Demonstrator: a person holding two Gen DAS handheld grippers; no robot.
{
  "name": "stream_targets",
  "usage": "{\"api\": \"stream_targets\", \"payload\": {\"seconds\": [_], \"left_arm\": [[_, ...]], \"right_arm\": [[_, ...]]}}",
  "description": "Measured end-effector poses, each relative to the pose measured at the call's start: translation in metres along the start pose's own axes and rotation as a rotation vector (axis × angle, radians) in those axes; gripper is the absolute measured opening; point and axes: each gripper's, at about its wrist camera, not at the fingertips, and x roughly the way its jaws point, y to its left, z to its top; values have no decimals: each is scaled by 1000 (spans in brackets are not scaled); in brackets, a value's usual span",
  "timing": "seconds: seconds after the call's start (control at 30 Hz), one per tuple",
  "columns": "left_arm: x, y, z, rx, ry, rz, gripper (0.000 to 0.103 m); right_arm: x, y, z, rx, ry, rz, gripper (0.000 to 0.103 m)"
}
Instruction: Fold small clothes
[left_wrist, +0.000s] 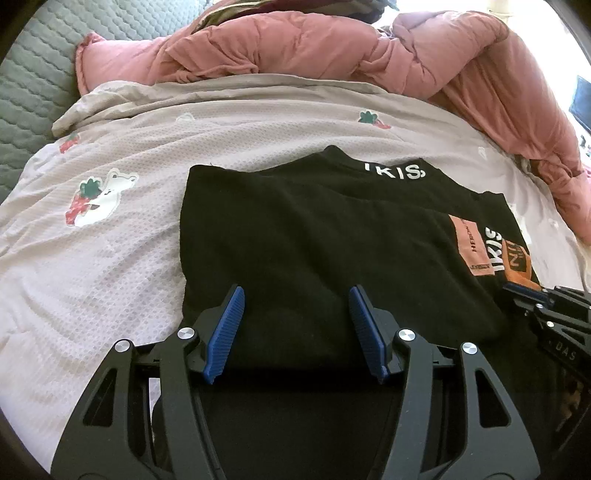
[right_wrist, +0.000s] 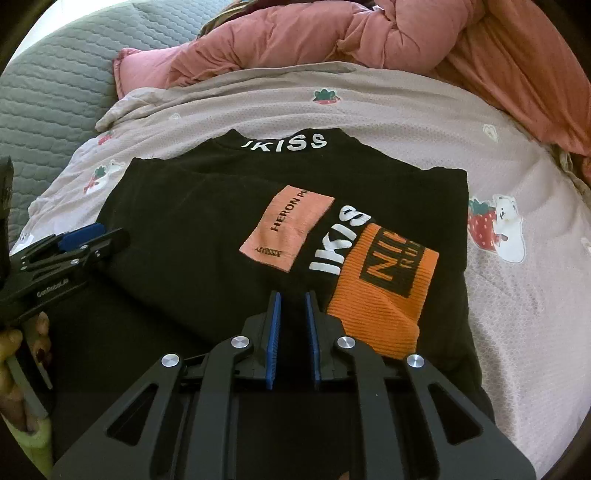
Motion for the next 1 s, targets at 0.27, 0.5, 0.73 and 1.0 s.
{"api": "stream_targets", "payload": {"seconds": [0.27,0.5,0.73,1.0], "left_arm": [[-10,0,-2,-5,-13,-4,51],[-25,3,-4,-13,-38,-27,56],[-46,9,-5,-33,-77,-17,63],[-66,21,-12,-74,-108,28,85]], "right_arm": [[-17,0,-5,19,-32,17,18],[-35,2,-11,24,-66,18,34],[-53,-1,-12,42,-116,13,59],[-67,-3,-13,58,-161,12,90]]}}
